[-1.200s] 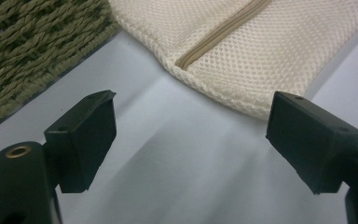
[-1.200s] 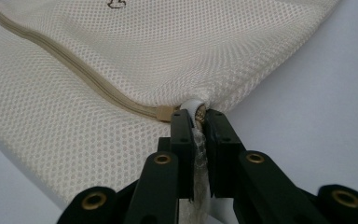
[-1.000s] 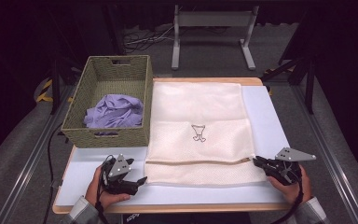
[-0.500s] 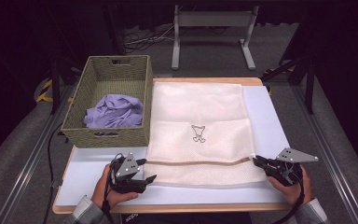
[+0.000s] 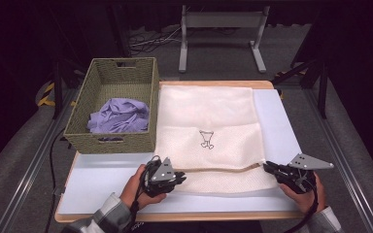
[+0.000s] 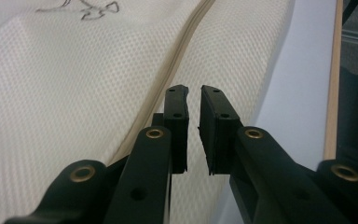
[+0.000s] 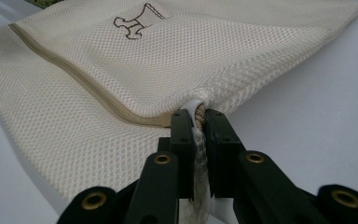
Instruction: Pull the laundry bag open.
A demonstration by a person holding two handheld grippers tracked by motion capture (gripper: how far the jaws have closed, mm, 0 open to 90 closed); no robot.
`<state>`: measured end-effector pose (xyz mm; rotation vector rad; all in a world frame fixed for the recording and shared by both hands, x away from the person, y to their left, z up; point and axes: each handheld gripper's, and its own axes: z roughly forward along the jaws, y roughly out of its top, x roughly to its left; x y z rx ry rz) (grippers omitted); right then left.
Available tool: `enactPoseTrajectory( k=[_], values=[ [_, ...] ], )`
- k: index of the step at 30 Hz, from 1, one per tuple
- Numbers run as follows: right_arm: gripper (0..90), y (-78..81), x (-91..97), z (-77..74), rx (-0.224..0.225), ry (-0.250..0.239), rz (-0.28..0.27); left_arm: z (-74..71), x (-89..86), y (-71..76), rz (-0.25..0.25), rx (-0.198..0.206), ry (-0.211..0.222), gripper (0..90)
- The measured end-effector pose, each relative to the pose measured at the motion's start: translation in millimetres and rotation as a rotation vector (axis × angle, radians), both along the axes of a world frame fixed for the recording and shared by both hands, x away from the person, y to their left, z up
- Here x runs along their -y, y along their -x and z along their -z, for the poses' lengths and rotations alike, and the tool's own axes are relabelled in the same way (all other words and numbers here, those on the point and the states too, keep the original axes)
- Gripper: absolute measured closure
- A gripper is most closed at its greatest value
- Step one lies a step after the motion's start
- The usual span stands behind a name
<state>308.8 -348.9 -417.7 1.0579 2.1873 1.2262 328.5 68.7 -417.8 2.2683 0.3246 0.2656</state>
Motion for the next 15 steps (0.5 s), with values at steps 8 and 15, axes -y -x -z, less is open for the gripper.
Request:
enactPoseTrajectory(
  k=[8,15],
  values=[
    [83.2,1.3,0.1,-1.8,0.010,-0.007,-0.003,-7.5,54.6,-15.4,0.088,-0.012,-0.002,90.0],
    [83.2,2.4,-0.4,-3.8,0.016,-0.020,-0.009,-4.4,118.4,-22.4,0.173,-0.013,-0.059,90.0]
  ],
)
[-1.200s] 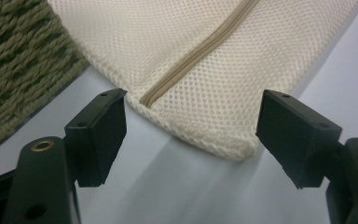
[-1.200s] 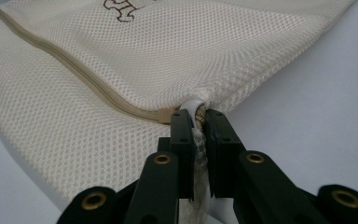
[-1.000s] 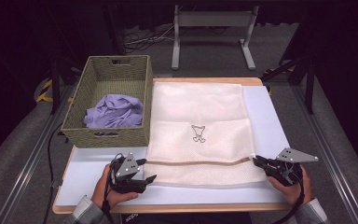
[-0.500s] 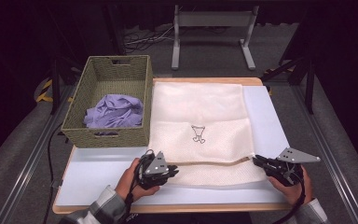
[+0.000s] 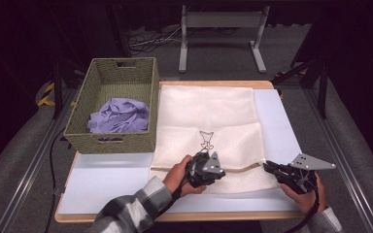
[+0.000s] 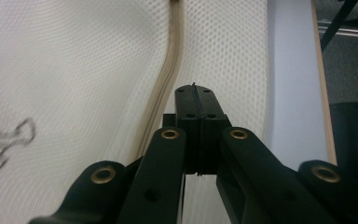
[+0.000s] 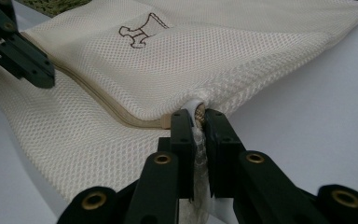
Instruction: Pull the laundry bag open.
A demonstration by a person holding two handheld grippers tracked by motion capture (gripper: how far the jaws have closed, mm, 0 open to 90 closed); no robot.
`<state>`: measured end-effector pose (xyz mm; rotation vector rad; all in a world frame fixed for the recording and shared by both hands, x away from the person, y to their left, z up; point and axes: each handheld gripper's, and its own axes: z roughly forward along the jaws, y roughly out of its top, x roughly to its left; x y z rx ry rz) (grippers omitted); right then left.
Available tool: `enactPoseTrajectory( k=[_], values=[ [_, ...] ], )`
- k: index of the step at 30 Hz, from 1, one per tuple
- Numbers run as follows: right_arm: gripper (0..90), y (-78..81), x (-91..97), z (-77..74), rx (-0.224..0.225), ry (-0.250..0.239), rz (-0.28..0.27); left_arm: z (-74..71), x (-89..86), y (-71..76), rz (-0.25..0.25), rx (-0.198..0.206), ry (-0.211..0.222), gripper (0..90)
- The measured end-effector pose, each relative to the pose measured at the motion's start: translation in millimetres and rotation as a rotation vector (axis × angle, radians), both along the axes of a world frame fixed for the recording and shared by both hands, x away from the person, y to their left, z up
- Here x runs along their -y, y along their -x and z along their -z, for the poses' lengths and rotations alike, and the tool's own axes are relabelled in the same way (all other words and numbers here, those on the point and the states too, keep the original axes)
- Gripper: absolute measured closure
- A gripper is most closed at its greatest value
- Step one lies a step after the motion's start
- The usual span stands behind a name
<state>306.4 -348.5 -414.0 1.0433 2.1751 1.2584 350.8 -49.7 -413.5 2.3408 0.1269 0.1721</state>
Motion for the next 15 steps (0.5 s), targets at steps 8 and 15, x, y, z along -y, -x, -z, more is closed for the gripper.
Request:
enactPoseTrajectory(
  k=[8,15],
  values=[
    [83.3,2.1,-2.1,-2.0,0.007,-0.022,-0.017,9.4,44.5,-11.0,0.002,-0.037,-0.005,88.9],
    [83.4,3.2,-4.6,-2.7,0.017,-0.027,-0.043,18.8,59.6,-21.3,-0.018,-0.083,0.004,84.8]
  ],
)
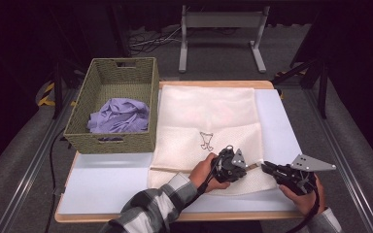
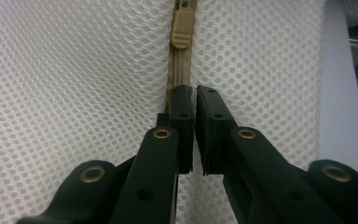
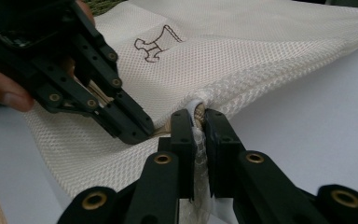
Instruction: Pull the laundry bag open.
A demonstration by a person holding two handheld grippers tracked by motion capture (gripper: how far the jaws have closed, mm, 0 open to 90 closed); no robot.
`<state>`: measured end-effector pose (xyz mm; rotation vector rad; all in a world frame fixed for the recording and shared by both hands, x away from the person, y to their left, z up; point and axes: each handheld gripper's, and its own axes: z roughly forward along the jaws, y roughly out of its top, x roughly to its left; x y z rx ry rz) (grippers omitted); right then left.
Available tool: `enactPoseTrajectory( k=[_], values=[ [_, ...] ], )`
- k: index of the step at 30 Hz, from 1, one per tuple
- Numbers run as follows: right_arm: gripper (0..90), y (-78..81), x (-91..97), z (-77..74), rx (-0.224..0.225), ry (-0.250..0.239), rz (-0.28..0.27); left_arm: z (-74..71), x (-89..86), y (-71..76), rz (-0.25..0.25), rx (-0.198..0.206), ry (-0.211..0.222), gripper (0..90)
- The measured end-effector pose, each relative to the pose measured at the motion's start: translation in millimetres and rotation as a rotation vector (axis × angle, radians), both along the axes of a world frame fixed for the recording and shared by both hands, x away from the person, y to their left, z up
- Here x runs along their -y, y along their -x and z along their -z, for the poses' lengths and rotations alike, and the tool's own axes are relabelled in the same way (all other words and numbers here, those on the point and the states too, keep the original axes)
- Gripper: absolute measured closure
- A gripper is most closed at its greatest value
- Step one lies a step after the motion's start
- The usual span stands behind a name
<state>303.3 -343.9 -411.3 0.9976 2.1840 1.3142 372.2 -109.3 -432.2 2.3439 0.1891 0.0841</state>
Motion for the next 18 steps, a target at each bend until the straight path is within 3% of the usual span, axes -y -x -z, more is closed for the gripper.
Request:
enactPoseTrajectory(
  k=[3,11,18],
  values=[
    [83.4,0.4,-1.9,0.5,0.006,0.003,-0.019,0.6,2.2,-3.6,-0.012,-0.011,0.010,83.2],
    [83.4,0.7,-3.1,1.4,0.013,0.012,-0.032,0.6,5.6,-7.3,0.017,-0.040,0.059,76.4],
    [83.3,1.1,-5.0,1.6,0.016,0.022,-0.052,-5.3,9.2,-6.9,0.044,-0.070,0.098,78.6]
  ],
)
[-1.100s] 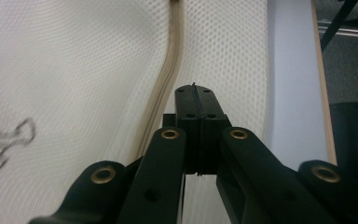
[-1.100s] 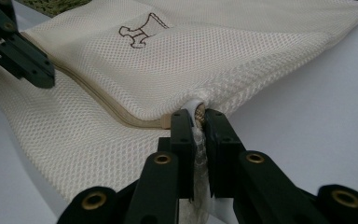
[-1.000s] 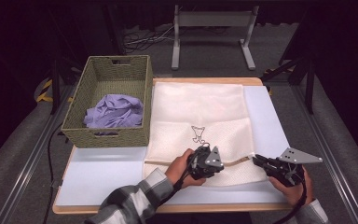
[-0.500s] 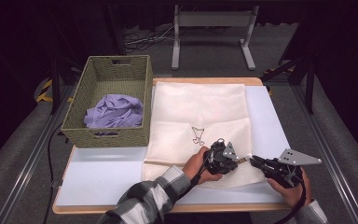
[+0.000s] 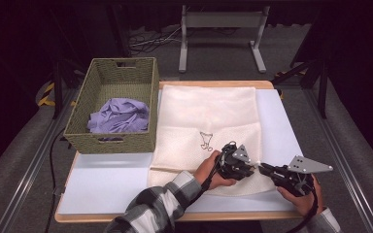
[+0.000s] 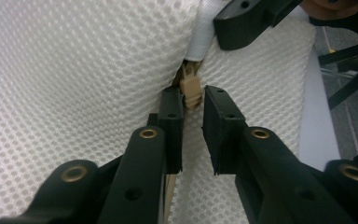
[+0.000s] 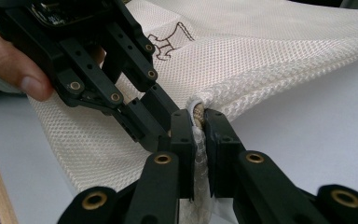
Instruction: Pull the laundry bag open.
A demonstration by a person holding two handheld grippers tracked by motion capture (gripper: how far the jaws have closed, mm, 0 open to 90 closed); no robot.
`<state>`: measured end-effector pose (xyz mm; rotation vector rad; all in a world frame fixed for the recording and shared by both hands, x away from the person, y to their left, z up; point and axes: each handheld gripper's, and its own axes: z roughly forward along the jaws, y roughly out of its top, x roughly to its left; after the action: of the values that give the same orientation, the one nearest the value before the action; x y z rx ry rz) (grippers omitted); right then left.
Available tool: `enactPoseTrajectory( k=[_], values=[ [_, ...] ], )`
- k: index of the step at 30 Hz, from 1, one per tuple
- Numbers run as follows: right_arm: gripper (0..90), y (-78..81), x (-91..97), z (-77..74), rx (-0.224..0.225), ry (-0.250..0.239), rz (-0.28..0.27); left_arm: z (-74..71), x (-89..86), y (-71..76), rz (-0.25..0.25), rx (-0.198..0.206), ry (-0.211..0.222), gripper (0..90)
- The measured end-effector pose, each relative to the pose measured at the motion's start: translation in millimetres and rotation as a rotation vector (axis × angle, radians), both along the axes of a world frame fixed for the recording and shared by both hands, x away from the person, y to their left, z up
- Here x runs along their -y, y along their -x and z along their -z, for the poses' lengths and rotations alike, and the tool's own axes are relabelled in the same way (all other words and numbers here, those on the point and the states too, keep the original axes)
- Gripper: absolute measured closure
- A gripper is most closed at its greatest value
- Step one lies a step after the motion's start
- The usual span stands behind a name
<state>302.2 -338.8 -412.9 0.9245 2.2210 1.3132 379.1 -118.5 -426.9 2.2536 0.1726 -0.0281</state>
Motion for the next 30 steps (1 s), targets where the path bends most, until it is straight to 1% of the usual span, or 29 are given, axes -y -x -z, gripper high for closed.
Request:
enactPoseTrajectory(
  k=[2,4,7,8,10,12,14,15,20,23,25,30],
  values=[
    [83.4,0.1,0.3,-0.1,0.000,0.000,0.000,-0.8,1.5,0.5,0.002,0.005,-0.004,79.1],
    [83.4,0.3,0.2,0.2,-0.001,0.002,-0.002,-0.5,2.1,0.5,-0.005,0.012,-0.018,81.8],
    [83.4,0.6,0.2,0.1,0.001,0.002,-0.003,-1.4,1.1,-1.1,-0.008,0.003,-0.014,85.4],
    [83.4,0.8,0.1,0.0,0.002,0.002,-0.004,-2.3,0.5,-2.1,-0.002,-0.003,-0.016,86.3],
    [83.4,1.1,0.5,-0.2,0.003,0.001,-0.004,-3.9,-0.8,-4.1,0.006,-0.016,-0.016,86.6],
    [83.4,1.1,0.0,0.1,0.004,0.002,-0.008,-4.7,-0.4,-4.7,0.009,-0.015,-0.028,86.6],
    [83.4,0.8,-0.4,0.2,0.004,0.004,-0.008,-4.7,0.7,-4.4,0.005,-0.014,-0.030,86.5],
    [83.5,0.8,-0.6,0.2,0.004,0.003,-0.007,-4.7,2.8,-3.5,0.000,-0.013,-0.038,86.4],
    [83.5,1.2,-0.9,1.3,0.003,0.003,-0.014,-4.3,4.0,-3.9,0.014,-0.013,-0.030,84.0],
    [83.4,1.0,-1.3,0.8,0.003,0.003,-0.011,-4.5,4.5,-3.8,-0.006,-0.015,-0.035,86.3],
    [83.5,1.4,-1.4,0.9,0.007,0.021,-0.004,-4.3,4.6,-4.3,0.002,-0.018,-0.041,86.9],
    [83.8,2.8,-2.0,0.4,0.017,0.039,0.014,-4.3,3.5,-5.6,0.001,-0.035,-0.049,87.1]
  ],
)
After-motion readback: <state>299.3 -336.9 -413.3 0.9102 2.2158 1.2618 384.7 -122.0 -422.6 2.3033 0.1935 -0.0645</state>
